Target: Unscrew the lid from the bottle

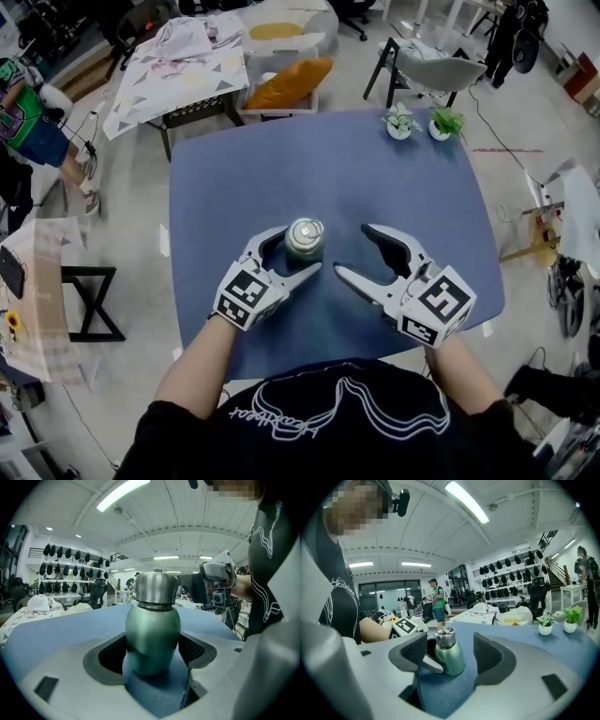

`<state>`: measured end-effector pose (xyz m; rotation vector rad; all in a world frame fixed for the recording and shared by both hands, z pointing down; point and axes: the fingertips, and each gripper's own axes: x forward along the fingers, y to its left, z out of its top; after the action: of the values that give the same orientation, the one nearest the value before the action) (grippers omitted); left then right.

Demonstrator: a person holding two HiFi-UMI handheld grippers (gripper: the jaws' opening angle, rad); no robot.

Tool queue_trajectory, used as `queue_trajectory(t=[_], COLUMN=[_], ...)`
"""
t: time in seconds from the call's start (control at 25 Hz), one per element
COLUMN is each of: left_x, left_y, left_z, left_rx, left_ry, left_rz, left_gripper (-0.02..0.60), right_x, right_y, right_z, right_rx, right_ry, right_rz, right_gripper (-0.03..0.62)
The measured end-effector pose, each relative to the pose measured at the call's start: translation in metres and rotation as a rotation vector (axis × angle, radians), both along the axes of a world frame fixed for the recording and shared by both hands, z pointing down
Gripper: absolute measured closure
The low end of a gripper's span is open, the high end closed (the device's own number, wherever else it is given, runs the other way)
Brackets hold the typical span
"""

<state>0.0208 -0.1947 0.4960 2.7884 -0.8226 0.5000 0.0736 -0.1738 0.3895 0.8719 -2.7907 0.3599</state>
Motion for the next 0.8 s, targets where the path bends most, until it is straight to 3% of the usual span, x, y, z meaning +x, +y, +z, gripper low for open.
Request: queue_trajectory(t=[0.36,0.8], left_x=[0.000,0.002], left_y=[0.000,0.001], left_z=[-0.001,0.001], left_rx=[0.013,0.015], left_ry=[-0.004,-0.008], left_rz=[-0.005,-0.012], left_gripper=[0.230,0.230], right_x=[-0.034,-0.060], right_y=[-0.009,-0.021], right_z=[0.011,0.029], right_rx=[0.015,-0.006], right_ry=[0.008,-0.002], right_rz=[-0.099,-0.135], right_gripper=[0.284,0.292])
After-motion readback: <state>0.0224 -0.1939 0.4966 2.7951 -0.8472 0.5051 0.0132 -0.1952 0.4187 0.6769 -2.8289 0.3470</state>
